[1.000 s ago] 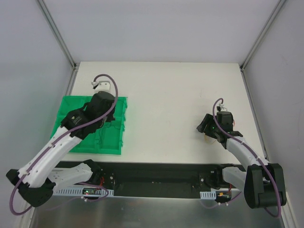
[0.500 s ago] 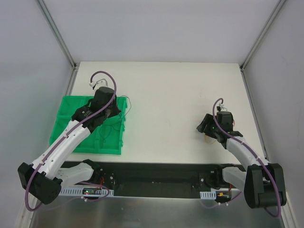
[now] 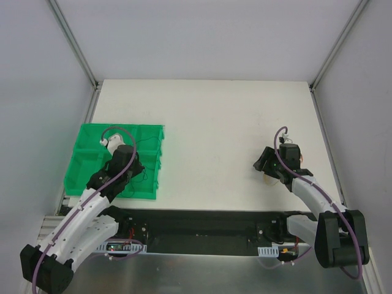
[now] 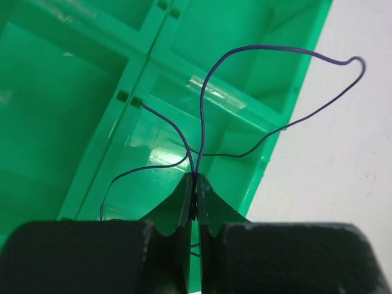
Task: Untangle the cables
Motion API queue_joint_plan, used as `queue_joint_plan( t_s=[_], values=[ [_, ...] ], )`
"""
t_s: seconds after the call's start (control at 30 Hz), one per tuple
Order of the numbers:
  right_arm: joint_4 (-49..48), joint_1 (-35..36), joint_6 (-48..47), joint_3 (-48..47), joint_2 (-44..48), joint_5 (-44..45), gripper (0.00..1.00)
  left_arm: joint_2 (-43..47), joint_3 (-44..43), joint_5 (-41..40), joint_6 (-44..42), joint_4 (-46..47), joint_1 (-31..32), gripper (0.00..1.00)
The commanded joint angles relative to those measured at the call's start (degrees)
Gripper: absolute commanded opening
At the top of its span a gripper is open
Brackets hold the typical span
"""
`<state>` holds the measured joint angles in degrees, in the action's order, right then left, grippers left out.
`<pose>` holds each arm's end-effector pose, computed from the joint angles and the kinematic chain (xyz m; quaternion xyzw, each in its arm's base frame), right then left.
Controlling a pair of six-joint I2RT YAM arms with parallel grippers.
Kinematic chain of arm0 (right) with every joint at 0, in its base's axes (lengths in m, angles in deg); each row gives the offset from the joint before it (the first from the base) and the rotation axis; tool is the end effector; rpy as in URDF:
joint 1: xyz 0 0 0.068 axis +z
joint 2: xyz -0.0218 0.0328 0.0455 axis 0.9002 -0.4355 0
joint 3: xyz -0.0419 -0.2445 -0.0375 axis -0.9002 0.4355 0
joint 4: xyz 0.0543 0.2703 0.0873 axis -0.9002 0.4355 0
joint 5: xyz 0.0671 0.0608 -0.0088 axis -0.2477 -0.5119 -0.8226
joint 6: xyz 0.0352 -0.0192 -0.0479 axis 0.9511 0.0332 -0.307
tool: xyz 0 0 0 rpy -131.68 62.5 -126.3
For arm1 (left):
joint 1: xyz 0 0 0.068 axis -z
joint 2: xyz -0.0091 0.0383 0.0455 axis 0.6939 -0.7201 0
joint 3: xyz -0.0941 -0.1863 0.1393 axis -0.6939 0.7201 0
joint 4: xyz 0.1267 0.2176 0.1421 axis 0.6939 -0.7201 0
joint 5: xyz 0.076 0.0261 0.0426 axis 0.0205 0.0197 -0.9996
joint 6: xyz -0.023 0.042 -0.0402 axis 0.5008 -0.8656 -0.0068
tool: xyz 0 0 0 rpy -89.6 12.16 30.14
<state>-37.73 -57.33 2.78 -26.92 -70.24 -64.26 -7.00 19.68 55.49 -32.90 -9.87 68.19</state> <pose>0.2484 0.0356 0.1271 0.0131 0.9058 0.1220 0.4055 0.2064 -0.0747 0.2261 -0.2264 0.8465 -0.1212 0.4663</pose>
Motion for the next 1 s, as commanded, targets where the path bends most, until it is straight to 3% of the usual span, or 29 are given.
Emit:
queue_joint_plan(
  t_s=[0.0, 0.23, 0.43, 0.53, 0.6, 0.63, 0.8, 0.97],
  values=[
    [-1.91, -0.17, -0.74, -1.3, -0.75, -1.06, 0.63, -0.79, 3.32, -0.22, 6.56, -1.29, -0.96, 0.0],
    [-1.91, -0.09, -0.74, -1.13, -0.32, -0.97, 0.63, -17.04, -2.46, 2.69, 5.52, -1.21, -3.42, 0.0],
    [-1.65, -0.17, -0.74, -0.77, 0.65, -0.62, 0.63, -22.52, -4.76, 4.26, 3.23, -0.94, -3.86, 0.01],
    [-1.64, -0.17, -0.83, -0.69, 0.74, -0.71, 0.63, -18.84, -3.27, 7.08, 3.23, -1.03, -3.86, 0.45],
    [-1.73, -0.17, -0.83, -0.86, 0.48, -0.88, 0.63, -15.76, -2.91, 8.92, 2.7, -2.08, -4.03, 0.66],
    [-1.82, -0.17, -0.83, -0.95, 0.22, -1.14, 0.63, -14.18, -3.44, 9.8, 2.35, -3.21, -4.21, 0.71],
    [-1.91, -0.17, -0.83, -1.21, -0.66, -1.58, 0.63, -7.24, -9.32, 11.82, -2.72, -11.39, -4.39, 0.87],
    [-1.91, -0.17, -0.83, -1.3, -0.75, -1.76, 0.63, -8.79, -16.78, 13.33, -12.66, -14.12, -4.74, 0.88]
  ],
)
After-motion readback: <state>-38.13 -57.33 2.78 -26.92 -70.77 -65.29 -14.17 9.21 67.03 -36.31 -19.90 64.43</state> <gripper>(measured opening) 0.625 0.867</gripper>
